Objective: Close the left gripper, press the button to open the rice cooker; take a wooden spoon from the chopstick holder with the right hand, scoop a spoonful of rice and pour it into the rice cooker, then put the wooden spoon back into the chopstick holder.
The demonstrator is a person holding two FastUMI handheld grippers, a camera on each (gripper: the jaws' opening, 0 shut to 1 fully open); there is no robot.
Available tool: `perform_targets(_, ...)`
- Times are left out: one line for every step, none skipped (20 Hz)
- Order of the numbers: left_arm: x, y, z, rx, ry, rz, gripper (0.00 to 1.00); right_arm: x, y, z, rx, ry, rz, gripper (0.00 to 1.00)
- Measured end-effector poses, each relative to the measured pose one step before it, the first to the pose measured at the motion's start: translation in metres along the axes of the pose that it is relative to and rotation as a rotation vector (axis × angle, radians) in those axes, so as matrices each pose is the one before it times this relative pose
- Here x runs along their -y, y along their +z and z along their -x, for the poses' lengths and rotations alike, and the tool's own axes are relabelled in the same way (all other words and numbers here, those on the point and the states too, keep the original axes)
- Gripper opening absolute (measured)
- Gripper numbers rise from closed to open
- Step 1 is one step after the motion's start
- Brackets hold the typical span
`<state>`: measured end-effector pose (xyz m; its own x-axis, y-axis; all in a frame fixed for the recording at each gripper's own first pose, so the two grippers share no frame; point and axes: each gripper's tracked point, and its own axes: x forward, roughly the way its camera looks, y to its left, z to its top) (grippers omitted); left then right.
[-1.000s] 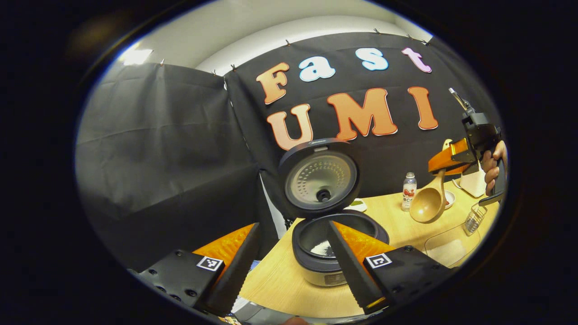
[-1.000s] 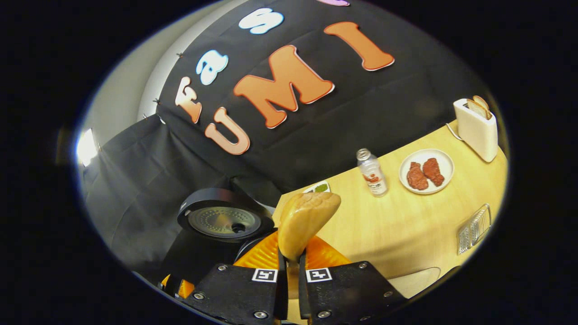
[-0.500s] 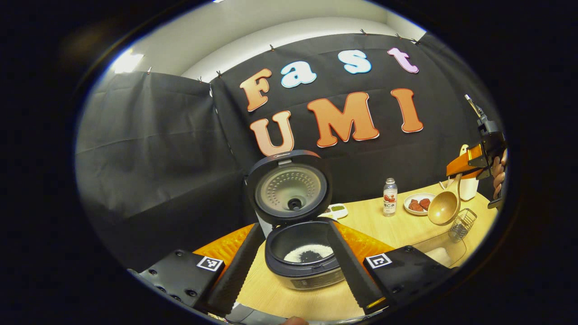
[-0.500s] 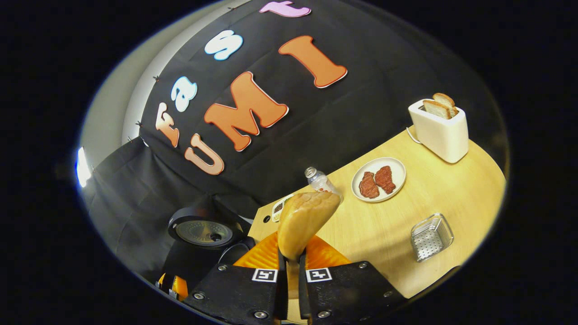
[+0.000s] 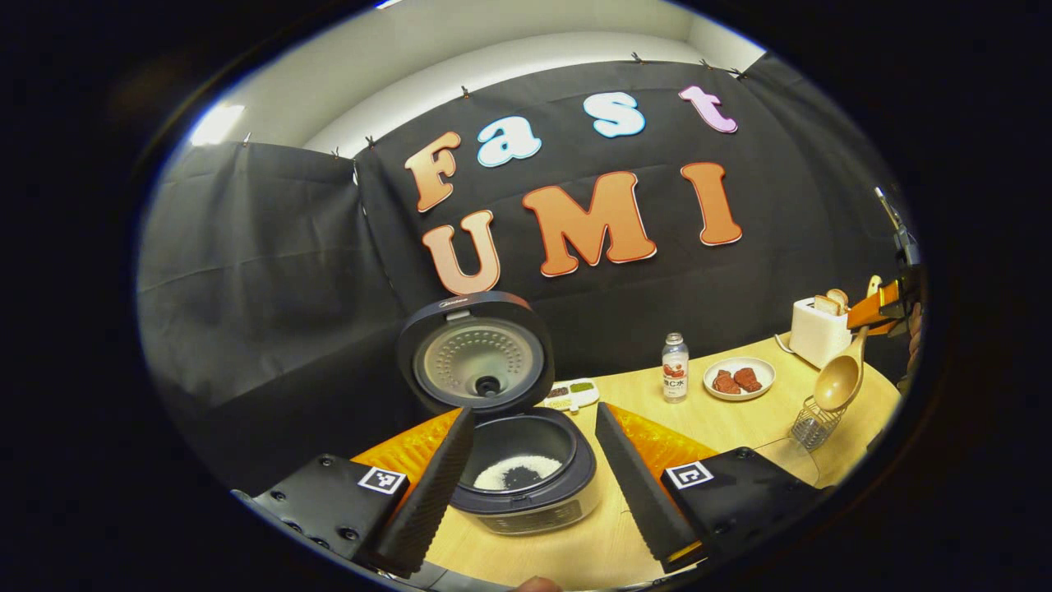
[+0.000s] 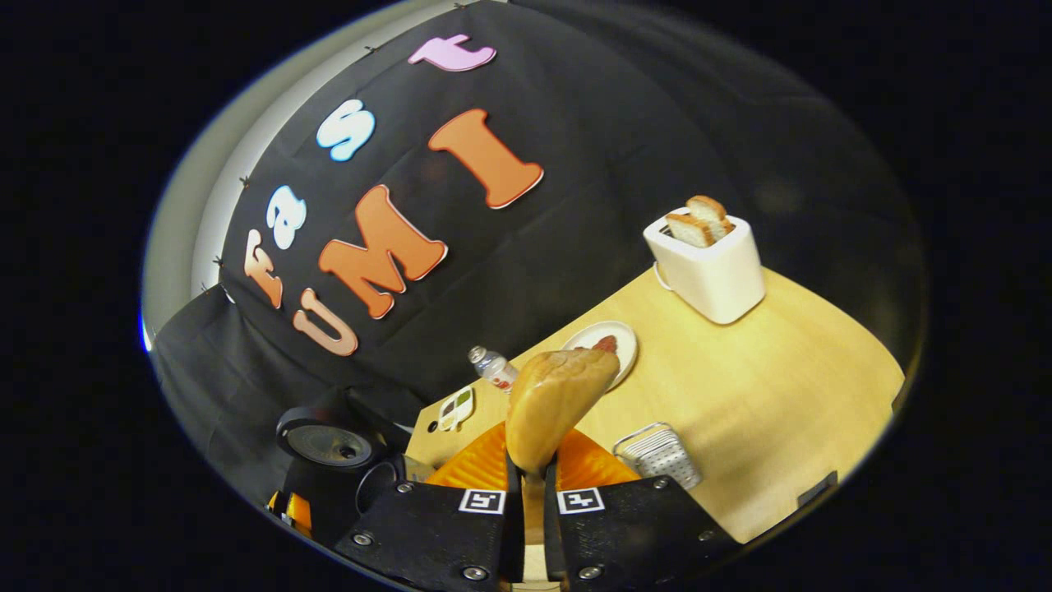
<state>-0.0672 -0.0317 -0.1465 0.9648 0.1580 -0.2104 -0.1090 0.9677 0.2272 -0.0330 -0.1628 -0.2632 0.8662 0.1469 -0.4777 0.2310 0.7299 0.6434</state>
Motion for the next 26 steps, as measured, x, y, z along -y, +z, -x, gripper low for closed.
perform_targets(0.00586, 0.00179, -0.00032, -0.00089, -0.00566, 0.00073, 0.91, 0.01488, 0.00356, 0.00036, 0.01155, -0.02144, -0.00572, 0.09)
perform_targets(0.0063, 0.00134, -0.0013, -0.0033, -0.00654, 0.00212, 0.91, 0.01398, 0.00281, -0.0025, 0.01048, -0.02116, -0.00393, 0.09)
perform_targets(0.00473, 0.00106, -0.00131, -0.00345, -0.00246, -0.0008, 0.91, 0.0099, 0.00306, -0.00413, 0.00475, -0.01683, -0.00103, 0.09)
perform_targets(0.0033, 0.00183, -0.00005, -0.00191, 0.0024, -0.00009, 0.91, 0.00692, 0.00151, -0.00495, -0.0008, -0.00838, -0.00104, 0.09)
perform_targets(0.00354, 0.00209, -0.00056, -0.00231, 0.00311, 0.00324, 0.91, 0.00399, 0.00153, -0.00548, 0.00126, -0.00187, 0.00021, 0.09)
perform_targets(0.00189, 0.00101, 0.00127, -0.00322, 0.00614, 0.0068, 0.91, 0.00133, 0.00118, -0.00675, -0.00161, 0.00445, 0.00401, 0.09)
perform_targets(0.00165, 0.00141, 0.00112, -0.00319, 0.00628, 0.0057, 0.91, 0.00311, -0.00149, -0.00729, -0.00489, -0.00014, 0.01055, 0.09)
perform_targets(-0.0006, 0.0014, 0.00249, -0.00076, 0.01157, 0.00085, 0.91, 0.00415, -0.00224, -0.0086, -0.00986, -0.00552, 0.01394, 0.09)
perform_targets(-0.00129, 0.00164, 0.00115, -0.00154, 0.01165, -0.00234, 0.91, 0.00436, -0.00482, -0.00981, -0.01398, -0.00931, 0.01898, 0.09)
perform_targets(-0.00283, 0.00095, 0.00306, -0.00013, 0.01626, -0.00599, 0.99, 0.00505, -0.00505, -0.00832, -0.01458, -0.00812, 0.01835, 0.09)
perform_targets(-0.00353, 0.00092, 0.0022, 0.0014, 0.01635, -0.0044, 0.99, 0.00418, -0.00481, -0.00737, -0.01419, -0.00802, 0.01897, 0.09)
perform_targets(-0.0042, 0.00002, 0.00278, 0.00013, 0.01908, -0.00328, 0.99, 0.00278, -0.00411, -0.00588, -0.01118, -0.01087, 0.02134, 0.09)
perform_targets(-0.0054, -0.00071, 0.00327, -0.00227, 0.01767, 0.00127, 0.99, 0.00188, -0.0043, -0.00583, -0.00686, -0.00561, 0.00939, 0.09)
perform_targets(-0.00332, -0.00231, 0.00186, -0.0081, 0.01548, 0.00368, 0.99, -0.00085, -0.00263, -0.00317, -0.01184, 0.00058, 0.00464, 0.09)
perform_targets(-0.00364, -0.00309, 0.00142, -0.00854, 0.01333, 0.00441, 1.0, -0.00131, -0.00502, -0.00497, -0.0073, -0.00175, 0.01106, 0.09)
perform_targets(-0.0037, -0.00261, 0.00213, -0.00861, 0.01147, 0.00368, 0.99, -0.00524, -0.01653, -0.00438, -0.00832, -0.006, 0.02224, 0.09)
perform_targets(-0.00462, -0.00165, 0.00011, -0.00547, 0.01121, 0.00212, 0.99, -0.0003, -0.00535, -0.00502, -0.01112, -0.00783, 0.0183, 0.09)
perform_targets(-0.00369, -0.00092, 0.0007, -0.0046, 0.00909, 0.00143, 0.98, 0.00025, -0.00661, -0.00328, -0.01274, -0.01467, 0.02645, 0.09)
perform_targets(-0.00372, -0.00089, -0.00036, -0.00115, 0.00771, 0.00117, 0.97, 0.00134, -0.00517, -0.00322, -0.00735, -0.01347, 0.02421, 0.09)
perform_targets(-0.0026, -0.00097, -0.00091, -0.00096, 0.00527, 0.00043, 0.96, 0.00049, -0.00547, -0.00184, -0.01168, -0.01149, 0.02224, 0.09)
perform_targets(-0.00201, 0.00028, -0.00144, 0.00003, 0.0023, -0.00044, 0.95, 0.00026, -0.00353, -0.00083, -0.00381, -0.00672, 0.01067, 0.09)
perform_targets(-0.00092, -0.00073, -0.00075, 0.00006, -0.00127, 0.0003, 0.94, -0.00045, -0.00344, -0.00107, -0.01011, -0.0081, 0.00838, 0.1)
perform_targets(-0.00045, -0.00011, -0.00127, 0.00078, -0.00244, -0.0001, 0.93, 0.00239, -0.0054, -0.00041, -0.01944, -0.01312, 0.00562, 0.1)
perform_targets(-0.00073, -0.00026, -0.00154, 0.00062, -0.00364, 0.00042, 0.93, 0.00137, -0.00071, 0.00571, -0.00915, -0.00033, -0.00064, 0.12)
perform_targets(0.00021, 0.00013, -0.00269, 0.0007, -0.00574, 0.00058, 0.92, 0.0064, 0.00672, 0.0001, -0.01092, 0.00387, -0.01091, 0.13)
perform_targets(-0.00047, 0.00037, -0.00218, 0.00292, -0.00586, 0.0018, 0.91, 0.00236, -0.00141, 0.00521, -0.00969, -0.00694, -0.00497, 0.13)
